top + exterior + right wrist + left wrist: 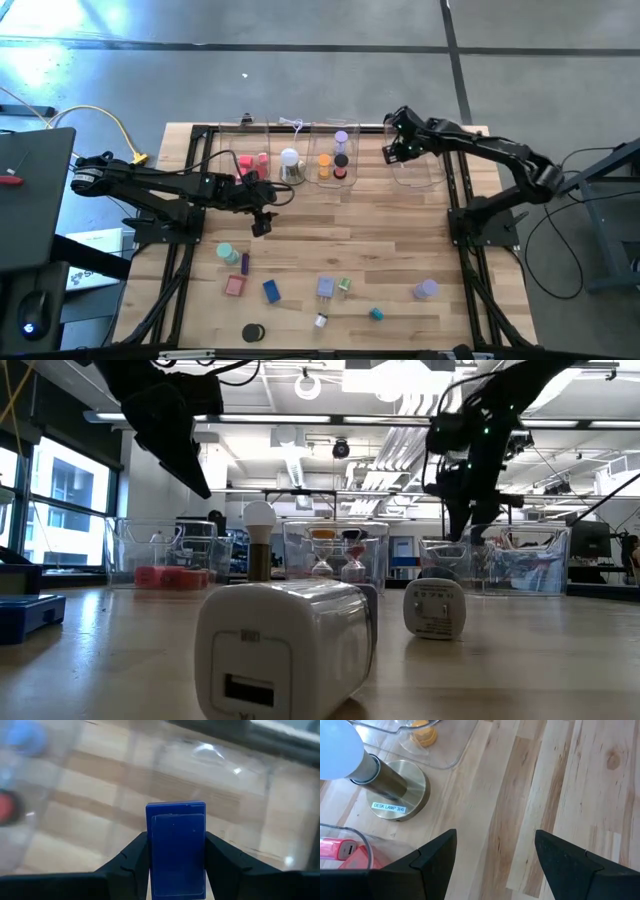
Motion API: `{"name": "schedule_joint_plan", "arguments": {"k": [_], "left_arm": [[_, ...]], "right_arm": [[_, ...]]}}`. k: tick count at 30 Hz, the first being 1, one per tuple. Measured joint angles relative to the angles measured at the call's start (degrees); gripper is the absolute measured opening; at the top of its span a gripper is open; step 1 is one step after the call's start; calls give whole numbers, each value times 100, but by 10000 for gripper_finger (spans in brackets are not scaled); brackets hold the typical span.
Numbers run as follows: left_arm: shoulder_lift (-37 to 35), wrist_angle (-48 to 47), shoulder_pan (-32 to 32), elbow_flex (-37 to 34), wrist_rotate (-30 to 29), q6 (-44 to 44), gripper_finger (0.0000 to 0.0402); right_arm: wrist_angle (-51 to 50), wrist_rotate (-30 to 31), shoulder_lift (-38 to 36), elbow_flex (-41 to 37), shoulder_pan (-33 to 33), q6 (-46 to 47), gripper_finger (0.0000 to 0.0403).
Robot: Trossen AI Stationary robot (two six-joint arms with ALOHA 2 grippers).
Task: Pick & Place Office items
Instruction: Put the right blue digital clock into the right transparent bin
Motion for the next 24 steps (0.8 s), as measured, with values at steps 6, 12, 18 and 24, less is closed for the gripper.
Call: {"name": "schedule_joint_plan", "arguments": {"k": [6,12,18,24], "left_arm": [[0,84,0,0,-2,-1,262],[0,85,0,0,-2,-1,262],[0,84,0,0,-2,1,262],[0,84,0,0,0,1,262]], "right_arm": [[111,-150,625,-2,-132,341,138],[168,-255,1176,-2,-153,406,138],[334,-372,1404,-2,-152,404,151],[465,-354,1413,-2,-140,396,189]]}}
